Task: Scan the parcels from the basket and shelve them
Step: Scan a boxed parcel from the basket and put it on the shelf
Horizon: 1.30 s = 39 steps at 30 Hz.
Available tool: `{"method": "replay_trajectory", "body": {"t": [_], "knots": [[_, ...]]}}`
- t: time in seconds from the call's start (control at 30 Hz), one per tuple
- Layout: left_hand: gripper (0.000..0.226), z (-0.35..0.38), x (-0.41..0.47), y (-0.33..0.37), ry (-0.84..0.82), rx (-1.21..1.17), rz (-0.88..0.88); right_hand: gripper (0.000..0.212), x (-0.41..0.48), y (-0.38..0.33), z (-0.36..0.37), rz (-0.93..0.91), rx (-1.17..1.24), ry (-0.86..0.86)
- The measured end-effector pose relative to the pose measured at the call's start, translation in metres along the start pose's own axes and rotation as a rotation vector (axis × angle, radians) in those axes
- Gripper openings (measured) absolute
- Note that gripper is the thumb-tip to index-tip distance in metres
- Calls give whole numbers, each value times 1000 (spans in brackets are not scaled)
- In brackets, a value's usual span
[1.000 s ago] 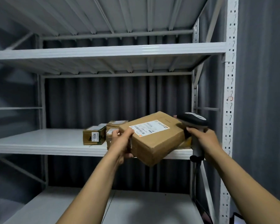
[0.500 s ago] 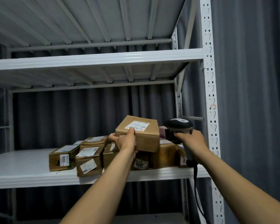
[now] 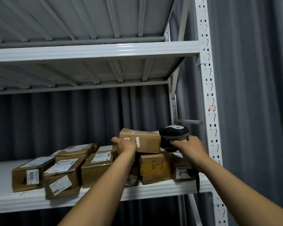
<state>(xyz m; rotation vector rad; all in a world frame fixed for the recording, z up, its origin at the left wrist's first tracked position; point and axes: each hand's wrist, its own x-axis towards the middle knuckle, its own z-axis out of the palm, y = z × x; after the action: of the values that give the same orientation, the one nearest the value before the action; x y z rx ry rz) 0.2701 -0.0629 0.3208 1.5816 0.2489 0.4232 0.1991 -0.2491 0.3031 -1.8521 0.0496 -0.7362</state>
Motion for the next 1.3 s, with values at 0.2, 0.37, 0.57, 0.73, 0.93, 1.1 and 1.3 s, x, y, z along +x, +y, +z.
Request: {"method": "replay_trajectory", "body": {"t": [0.2,0.37,0.57,0.73,0.93,1.1,1.3], "knots": [[86,-45,17,-17,91,781,884,16,-4,3,-1,-16,-7,-14],[92,-58,39,-7,-120,1268,1200,17,-8,0,4,-1,-17,0],[85,-44,53,2,-73,1331,1272,14,-3,1,7,-4,-18,1],[82,-22,64,4,-48,1157,1114,14,12,4,10,-16,15,12],[56,-1,87,-6,-122,1074,1001,13,24,16,21,1,-8,11],[63,-8,93,-19,-190,1205,1067,24,26,25,28,-10,-45,-17],[82,-16,100,-21,-340,1352,971,23,24,24,38,-5,-40,-44]]}}
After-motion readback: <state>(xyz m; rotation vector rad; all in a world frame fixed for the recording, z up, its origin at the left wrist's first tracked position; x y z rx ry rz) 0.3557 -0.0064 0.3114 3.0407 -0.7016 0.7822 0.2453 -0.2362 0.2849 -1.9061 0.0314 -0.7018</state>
